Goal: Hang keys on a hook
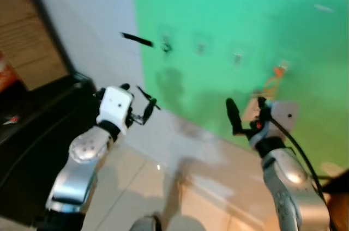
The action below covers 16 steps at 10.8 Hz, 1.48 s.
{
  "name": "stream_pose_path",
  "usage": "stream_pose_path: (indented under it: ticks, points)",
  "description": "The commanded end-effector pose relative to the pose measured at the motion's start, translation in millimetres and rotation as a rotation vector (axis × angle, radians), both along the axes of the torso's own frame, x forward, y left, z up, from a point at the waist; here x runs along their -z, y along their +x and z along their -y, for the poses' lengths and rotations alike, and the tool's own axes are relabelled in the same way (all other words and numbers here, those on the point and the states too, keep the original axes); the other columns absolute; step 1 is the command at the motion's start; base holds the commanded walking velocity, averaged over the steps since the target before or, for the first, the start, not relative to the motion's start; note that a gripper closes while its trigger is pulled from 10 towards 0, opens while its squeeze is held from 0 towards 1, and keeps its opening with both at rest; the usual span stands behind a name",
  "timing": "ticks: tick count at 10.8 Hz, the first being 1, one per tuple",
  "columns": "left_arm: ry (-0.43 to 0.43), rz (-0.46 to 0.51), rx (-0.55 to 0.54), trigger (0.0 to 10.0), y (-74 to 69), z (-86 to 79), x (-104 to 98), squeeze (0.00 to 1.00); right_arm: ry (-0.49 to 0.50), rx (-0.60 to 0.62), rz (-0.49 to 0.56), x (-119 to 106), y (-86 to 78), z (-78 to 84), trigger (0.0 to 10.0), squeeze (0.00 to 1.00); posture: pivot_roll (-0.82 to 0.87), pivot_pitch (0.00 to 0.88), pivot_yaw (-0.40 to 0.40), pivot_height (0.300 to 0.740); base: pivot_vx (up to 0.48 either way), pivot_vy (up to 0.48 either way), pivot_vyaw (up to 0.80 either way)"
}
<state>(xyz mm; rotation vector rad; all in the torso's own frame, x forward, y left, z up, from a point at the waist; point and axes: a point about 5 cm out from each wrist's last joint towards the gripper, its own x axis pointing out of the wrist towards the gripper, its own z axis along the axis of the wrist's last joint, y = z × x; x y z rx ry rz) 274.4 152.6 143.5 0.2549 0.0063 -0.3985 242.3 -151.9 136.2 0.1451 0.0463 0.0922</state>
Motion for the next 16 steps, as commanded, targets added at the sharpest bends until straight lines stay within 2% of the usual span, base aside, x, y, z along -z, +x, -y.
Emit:
stream_pose_path:
  ticks: [1,4,5,7,8,12,14,16]
  points:
    - [0.016,0.007,-0.009,10.0,1.4,-1.7,0,0.0,0.012,0.012,-0.018,1,0.4,-0.3,10.0,1.0,-0.03,0.0,0.056,0.74,0.0,0.0,0.78]
    - [0.019,-0.048,-0.041,10.0,5.2,-5.0,12,0.0,-0.019,0.034,-0.009,-1,1.2,2.5,10.0,1.0,-0.06,0.0,0.073,0.74,0.0,0.0,0.78]
    - [-0.01,-0.06,-0.051,10.0,4.2,-4.3,15,0.0,-0.036,0.037,-0.032,0,0.8,3.7,10.0,1.0,-0.07,0.0,0.067,0.74,0.0,0.0,0.77]
    - [-0.044,-0.058,-0.08,10.0,3.4,-4.1,16,0.0,-0.049,0.032,-0.079,4,0.2,4.9,10.0,1.0,-0.06,0.0,0.032,0.74,0.0,0.0,0.76]
    - [-0.028,-0.043,-0.102,10.0,1.1,-5.1,17,0.0,-0.055,0.023,-0.109,10,1.8,6.8,10.0,1.0,-0.03,0.0,0.006,0.74,0.0,0.0,0.76]
    - [-0.014,-0.037,-0.118,10.0,-4.4,-9.1,18,0.0,-0.051,-0.009,-0.122,13,4.9,2.7,10.0,1.0,0.0,0.0,-0.031,0.74,0.0,0.0,0.71]
    - [-0.019,-0.05,-0.132,10.0,-8.0,-13.0,20,0.0,-0.057,-0.051,-0.137,15,6.4,-4.7,10.0,1.0,0.01,0.0,-0.043,0.74,0.0,0.0,0.67]
    - [-0.022,-0.055,-0.13,10.0,-9.1,-13.4,20,0.0,-0.067,-0.059,-0.146,17,7.8,-5.3,10.0,1.0,0.01,0.0,-0.042,0.74,0.135,0.0,0.0]
